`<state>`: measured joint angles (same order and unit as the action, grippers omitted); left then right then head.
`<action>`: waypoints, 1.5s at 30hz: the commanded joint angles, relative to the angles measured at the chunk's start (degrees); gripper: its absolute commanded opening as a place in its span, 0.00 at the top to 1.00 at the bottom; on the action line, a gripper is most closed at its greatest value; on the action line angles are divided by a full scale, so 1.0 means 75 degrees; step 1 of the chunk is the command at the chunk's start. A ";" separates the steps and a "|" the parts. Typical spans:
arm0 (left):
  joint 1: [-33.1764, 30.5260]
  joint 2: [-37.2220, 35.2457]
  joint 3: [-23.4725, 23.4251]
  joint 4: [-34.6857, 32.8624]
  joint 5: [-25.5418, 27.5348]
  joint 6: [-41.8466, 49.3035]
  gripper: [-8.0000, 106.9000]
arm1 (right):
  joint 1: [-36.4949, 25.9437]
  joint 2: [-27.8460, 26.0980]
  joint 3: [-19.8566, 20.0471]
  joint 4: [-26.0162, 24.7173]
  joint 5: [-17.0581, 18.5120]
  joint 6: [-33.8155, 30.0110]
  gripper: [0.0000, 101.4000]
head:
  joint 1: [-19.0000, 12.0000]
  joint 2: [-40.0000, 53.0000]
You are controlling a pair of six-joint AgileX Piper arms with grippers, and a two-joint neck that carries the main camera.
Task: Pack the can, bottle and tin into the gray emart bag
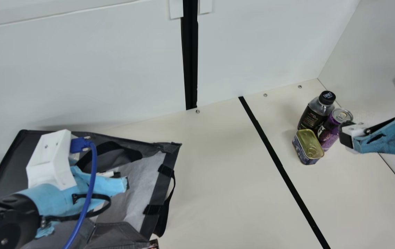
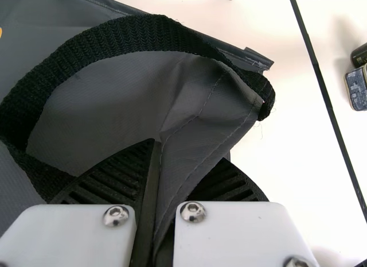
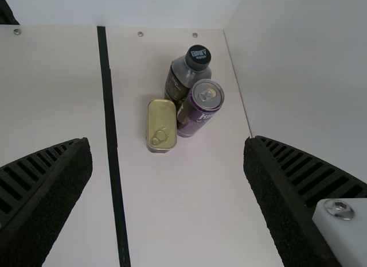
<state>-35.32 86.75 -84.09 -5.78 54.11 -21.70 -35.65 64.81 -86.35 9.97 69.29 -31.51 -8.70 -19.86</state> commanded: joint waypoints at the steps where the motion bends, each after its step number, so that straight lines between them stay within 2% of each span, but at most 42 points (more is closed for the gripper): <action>1: 0.0000 0.0000 0.0000 0.0000 0.0000 0.0000 0.84 | 0.0046 0.0044 -0.0039 -0.0075 -0.0010 0.0053 0.10 | -0.0173 -0.0018; 10: 0.0000 0.0000 0.0000 0.0000 0.0000 0.0000 0.84 | -0.0203 0.0342 -0.0252 -0.0040 0.0082 -0.0255 0.10 | -0.0173 -0.0018; 26: 0.0000 0.0000 0.0000 0.0000 0.0000 0.0000 0.84 | -0.0727 0.0842 -0.0203 0.0069 0.0082 -0.0898 0.10 | -0.0173 -0.0018; 45: 0.0000 0.0000 0.0000 0.0000 0.0000 0.0000 0.84 | -0.0807 0.1697 -0.0385 -0.0009 0.0082 -0.1239 0.10 | -0.0173 -0.0018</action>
<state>-35.32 86.75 -84.09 -5.78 54.11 -21.70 -41.75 77.30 -89.13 9.98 69.82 -40.81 -8.70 -19.95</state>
